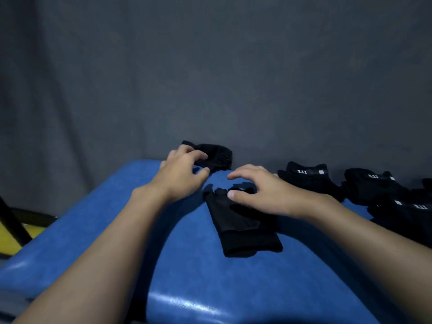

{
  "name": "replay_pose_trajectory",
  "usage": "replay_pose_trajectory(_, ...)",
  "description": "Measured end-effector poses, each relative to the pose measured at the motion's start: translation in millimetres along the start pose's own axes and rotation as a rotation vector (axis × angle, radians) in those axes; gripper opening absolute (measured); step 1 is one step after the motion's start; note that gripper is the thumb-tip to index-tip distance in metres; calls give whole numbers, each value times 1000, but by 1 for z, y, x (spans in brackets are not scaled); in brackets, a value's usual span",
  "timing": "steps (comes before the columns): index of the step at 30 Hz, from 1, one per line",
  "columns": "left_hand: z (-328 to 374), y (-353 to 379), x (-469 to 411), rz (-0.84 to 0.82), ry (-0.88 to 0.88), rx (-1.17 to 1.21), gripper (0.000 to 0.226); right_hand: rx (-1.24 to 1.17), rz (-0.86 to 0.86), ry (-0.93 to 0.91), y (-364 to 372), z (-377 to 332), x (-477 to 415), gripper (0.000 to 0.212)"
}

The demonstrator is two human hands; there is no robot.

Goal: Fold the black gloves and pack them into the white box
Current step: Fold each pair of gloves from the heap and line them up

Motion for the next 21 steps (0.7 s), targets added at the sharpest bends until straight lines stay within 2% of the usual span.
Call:
replay_pose_trajectory(3, -20, 0, -13, 64, -36, -51, 47, 26, -43, 20, 15, -3, -19, 51)
replay_pose_trajectory(6, -37, 10, -20, 47, -61, -45, 55, 83, -94, 5, 34, 3, -24, 53)
replay_pose_trajectory(12, -59, 24, -20, -6, -128, -25, 56, 67, -48, -21, 36, 7, -24, 50)
replay_pose_trajectory(21, -24, 3, -21, 84, 97, 41, 54, -41, -40, -7, 27, 13, -19, 48)
Point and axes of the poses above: each hand's wrist, its own x-axis away from the middle knuckle, its own y-axis out of the palm, z = x × y, the point moved 10 cm from there along -x, towards the middle knuckle, and after that the axes turned 11 degrees about y, right-handed, at the moved point
